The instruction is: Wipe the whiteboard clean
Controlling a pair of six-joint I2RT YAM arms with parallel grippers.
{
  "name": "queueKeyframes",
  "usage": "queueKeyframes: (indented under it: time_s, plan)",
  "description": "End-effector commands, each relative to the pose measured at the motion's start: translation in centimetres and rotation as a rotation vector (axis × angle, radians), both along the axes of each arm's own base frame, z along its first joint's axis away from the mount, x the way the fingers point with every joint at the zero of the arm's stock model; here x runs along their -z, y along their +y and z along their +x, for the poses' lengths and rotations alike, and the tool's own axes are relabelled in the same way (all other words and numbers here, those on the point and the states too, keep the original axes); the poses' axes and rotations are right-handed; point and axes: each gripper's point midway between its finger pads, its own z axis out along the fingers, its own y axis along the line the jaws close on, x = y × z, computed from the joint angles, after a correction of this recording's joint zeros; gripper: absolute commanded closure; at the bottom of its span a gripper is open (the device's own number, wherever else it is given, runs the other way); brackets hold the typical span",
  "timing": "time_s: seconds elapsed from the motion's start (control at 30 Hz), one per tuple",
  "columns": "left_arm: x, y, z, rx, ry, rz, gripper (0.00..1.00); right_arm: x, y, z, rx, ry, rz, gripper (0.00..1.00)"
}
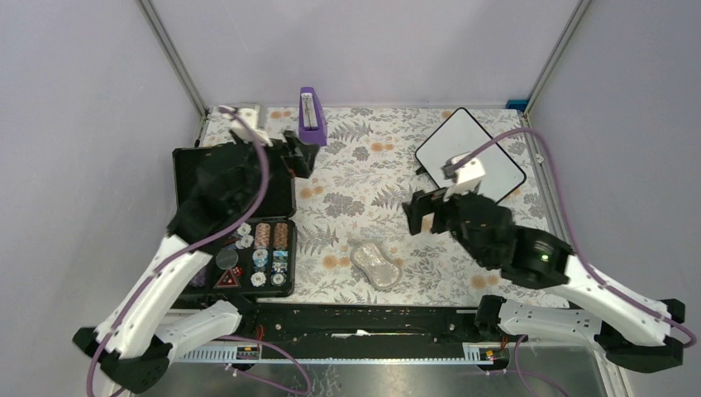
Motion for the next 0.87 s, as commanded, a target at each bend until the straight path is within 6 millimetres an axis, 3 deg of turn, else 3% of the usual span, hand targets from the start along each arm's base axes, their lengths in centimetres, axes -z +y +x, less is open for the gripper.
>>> queueKeyframes:
  time_s: [0.0,0.1,0.3,0.53,0.83]
  plan:
    - [-8.6,4.0,-4.6,-0.054,-0.127,-0.112,0.01,-8.6,-5.4,0.9,0.144,-0.204,0.02,0.0]
    - [-12.2,6.2,-7.1,-0.075,-0.195,-0.148,0.01,-12.8,-7.1,0.5,0.16,-0.286,0.073,0.0]
    - [-16.0,9.7,-11.0,-0.116,-0.295,-0.225,0.01,-16.7,-8.9,0.0,0.171,-0.369,0.119,0.0]
    - [-18.5,11.4,-12.9,-0.135,-0.368,-0.251,0.01,-18.6,-10.1,-0.5,0.179,-0.412,0.161,0.0]
    - [-18.2,11.5,-12.4,-0.153,-0.361,-0.236,0.01,-18.5,-10.9,-0.9,0.178,-0.44,0.189,0.01]
